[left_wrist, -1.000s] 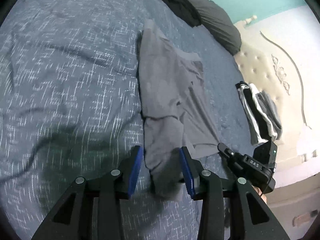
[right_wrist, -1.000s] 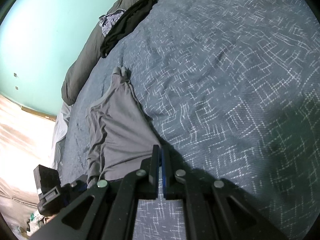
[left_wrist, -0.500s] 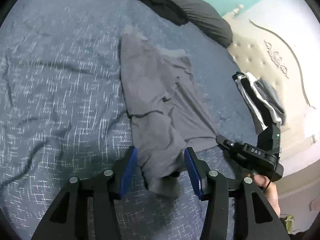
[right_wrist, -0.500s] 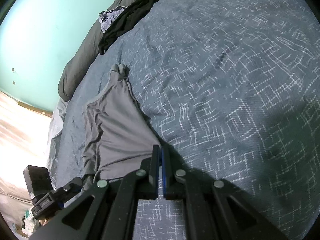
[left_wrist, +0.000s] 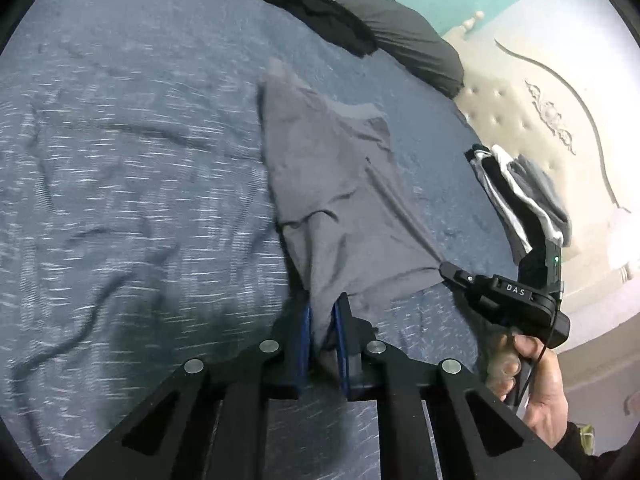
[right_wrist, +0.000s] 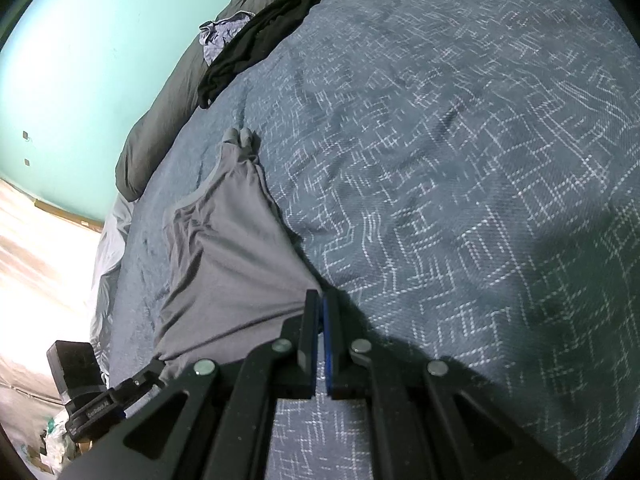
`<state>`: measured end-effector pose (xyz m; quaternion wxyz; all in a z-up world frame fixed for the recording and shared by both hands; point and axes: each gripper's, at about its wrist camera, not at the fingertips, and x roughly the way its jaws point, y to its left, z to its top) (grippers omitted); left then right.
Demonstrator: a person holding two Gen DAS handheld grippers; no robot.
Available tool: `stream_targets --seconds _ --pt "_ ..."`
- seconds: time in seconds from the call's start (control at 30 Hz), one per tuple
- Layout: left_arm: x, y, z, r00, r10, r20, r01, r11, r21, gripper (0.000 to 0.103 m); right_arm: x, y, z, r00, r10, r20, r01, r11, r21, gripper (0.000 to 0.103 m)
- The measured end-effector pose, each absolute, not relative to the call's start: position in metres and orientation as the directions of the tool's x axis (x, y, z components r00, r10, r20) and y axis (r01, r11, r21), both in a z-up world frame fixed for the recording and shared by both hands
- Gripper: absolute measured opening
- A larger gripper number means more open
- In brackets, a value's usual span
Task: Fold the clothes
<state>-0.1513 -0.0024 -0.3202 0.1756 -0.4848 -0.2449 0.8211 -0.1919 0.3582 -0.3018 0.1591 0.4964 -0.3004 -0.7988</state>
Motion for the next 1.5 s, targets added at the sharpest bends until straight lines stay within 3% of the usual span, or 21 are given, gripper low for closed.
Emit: stream_targets --seconds 0.33,0.53,0.63,0.77,0.83,1.23,1.4,1.5 --pt "-0.154 -0.009 -0.333 -0.435 0.545 -0.717 -0.011 -0.799 -0.601 0.014 -0.194 0.358 -0.303 -0.450 -0.559 -0.696 -0.043 -0.765 0.642 0.002" --pt "-0.151 -0.013 -0.323 -0.446 0.548 -0.708 -0.011 -0.794 -0.608 0.033 -0.196 0.358 -0.303 -0.454 -0.570 -0.685 -0.045 -0.753 0.656 0.002" --pt "-0.149 -0.010 -0.320 -0.440 0.550 -0.710 -0.032 -0.799 -0.600 0.033 -0.195 0.358 -0.304 -0.454 -0.569 -0.685 -0.046 -0.753 0.656 0.002" --pt "-0.149 -0.001 -0.329 -0.400 0.571 -0.717 -0.047 -0.794 -0.606 0.028 -0.193 0.359 -0.304 -0.454 -0.568 -0.686 -0.047 -0.754 0.655 0.002" --pt "-0.147 0.000 -0.331 -0.386 0.584 -0.715 -0.051 -0.787 -0.615 0.011 -0.188 0.360 -0.304 -0.456 -0.568 -0.685 -0.048 -0.753 0.656 0.002" --pt "-0.139 -0.014 -0.339 -0.379 0.597 -0.707 0.019 -0.759 -0.651 0.010 -0.188 0.361 -0.303 -0.455 -0.571 -0.683 -0.056 -0.747 0.662 0.002" --pt "-0.146 -0.024 -0.324 -0.430 0.579 -0.692 0.022 -0.760 -0.650 0.015 -0.190 0.360 -0.303 -0.455 -0.572 -0.683 -0.056 -0.747 0.663 0.002" --pt "-0.154 -0.028 -0.316 -0.461 0.575 -0.676 0.016 -0.756 -0.654 0.029 -0.191 0.360 -0.303 -0.455 -0.571 -0.683 -0.058 -0.746 0.663 0.002"
